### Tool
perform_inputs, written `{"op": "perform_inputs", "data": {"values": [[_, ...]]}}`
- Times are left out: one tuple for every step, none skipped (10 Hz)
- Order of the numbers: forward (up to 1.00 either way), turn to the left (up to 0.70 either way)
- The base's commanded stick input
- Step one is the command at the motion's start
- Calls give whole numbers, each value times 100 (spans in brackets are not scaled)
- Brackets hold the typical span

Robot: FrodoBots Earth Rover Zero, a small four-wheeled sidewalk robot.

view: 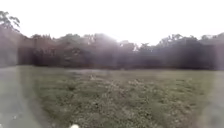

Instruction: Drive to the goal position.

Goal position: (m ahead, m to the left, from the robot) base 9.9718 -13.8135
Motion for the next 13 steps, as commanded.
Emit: {"op": "perform_inputs", "data": {"values": [[70,0],[70,0],[70,0],[70,0],[70,0],[70,0],[39,0],[7,0],[0,0],[0,0],[0,0],[0,0],[0,0]]}}
